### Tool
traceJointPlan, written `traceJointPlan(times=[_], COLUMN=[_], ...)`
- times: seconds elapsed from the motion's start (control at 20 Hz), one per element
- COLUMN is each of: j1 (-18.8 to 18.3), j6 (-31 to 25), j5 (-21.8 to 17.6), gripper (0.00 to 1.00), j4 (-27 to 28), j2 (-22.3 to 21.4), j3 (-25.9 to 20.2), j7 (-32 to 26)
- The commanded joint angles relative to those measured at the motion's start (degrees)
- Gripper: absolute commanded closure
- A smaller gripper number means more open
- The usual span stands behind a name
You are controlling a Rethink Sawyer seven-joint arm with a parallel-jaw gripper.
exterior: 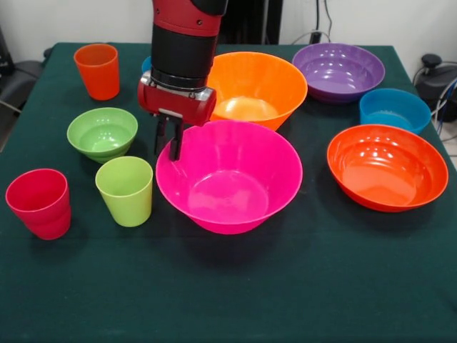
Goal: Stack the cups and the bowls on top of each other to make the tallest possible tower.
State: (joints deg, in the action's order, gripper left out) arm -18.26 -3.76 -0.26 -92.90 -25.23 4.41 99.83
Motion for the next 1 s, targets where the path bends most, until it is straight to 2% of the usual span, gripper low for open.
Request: traceJointPlan(times=[0.05, 0.25, 0.6, 1.0], j1=[0.4, 1.5, 5.6, 9.1], j6=[-5.3, -4.0, -1.5, 0.4], j5=[-3.0, -3.0, -1.7, -0.3], gripper=[1.00, 1.00, 1.00, 1.00], j4=[-3.1, -4.9, -7.3, -7.5], j2=[0.0, -2.2, -5.7, -6.8], j3=[-6.8, -6.2, -2.2, 1.1], j7=[3.6, 4.8, 8.0, 9.5])
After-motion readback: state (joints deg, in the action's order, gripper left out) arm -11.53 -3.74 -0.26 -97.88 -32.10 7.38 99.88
